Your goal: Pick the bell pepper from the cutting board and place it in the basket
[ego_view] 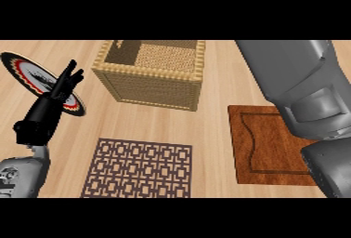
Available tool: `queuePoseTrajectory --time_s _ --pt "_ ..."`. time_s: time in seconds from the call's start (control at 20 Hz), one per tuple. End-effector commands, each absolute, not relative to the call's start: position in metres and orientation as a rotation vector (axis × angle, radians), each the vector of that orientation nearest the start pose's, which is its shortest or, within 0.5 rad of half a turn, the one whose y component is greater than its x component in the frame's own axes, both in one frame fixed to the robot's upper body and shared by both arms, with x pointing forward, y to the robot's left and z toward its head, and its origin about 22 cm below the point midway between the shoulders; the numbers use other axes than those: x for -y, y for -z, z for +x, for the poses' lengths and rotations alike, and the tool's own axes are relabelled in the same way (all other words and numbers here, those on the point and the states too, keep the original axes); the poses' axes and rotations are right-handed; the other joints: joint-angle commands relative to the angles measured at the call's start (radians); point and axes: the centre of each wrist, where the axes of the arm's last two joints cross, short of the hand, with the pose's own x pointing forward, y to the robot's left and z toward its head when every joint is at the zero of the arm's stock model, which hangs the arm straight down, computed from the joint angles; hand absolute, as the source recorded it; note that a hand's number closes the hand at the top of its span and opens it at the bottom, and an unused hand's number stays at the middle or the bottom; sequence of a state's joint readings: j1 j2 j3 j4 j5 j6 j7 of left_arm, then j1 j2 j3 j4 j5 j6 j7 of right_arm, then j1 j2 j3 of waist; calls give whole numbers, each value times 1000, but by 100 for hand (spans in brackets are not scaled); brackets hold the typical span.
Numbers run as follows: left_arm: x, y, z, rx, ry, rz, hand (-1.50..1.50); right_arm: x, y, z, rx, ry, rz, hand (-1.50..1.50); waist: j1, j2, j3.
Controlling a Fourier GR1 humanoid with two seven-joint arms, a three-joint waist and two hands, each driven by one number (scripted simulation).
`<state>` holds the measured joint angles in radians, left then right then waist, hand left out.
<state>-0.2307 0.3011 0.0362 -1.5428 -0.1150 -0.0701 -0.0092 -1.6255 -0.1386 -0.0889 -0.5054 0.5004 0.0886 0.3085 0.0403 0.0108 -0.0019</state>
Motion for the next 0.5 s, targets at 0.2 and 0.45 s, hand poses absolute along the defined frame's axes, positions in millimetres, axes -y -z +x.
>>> queuePoseTrajectory --time_s 0.2,0.45 --pt "-285 -78 304 1745 406 255 0 15 -329 444 1523 -936 -481 150 0 4 0" --pt "-288 -61 288 1735 401 273 0 28 -316 452 1404 -1110 -729 150 -4 2 -1"
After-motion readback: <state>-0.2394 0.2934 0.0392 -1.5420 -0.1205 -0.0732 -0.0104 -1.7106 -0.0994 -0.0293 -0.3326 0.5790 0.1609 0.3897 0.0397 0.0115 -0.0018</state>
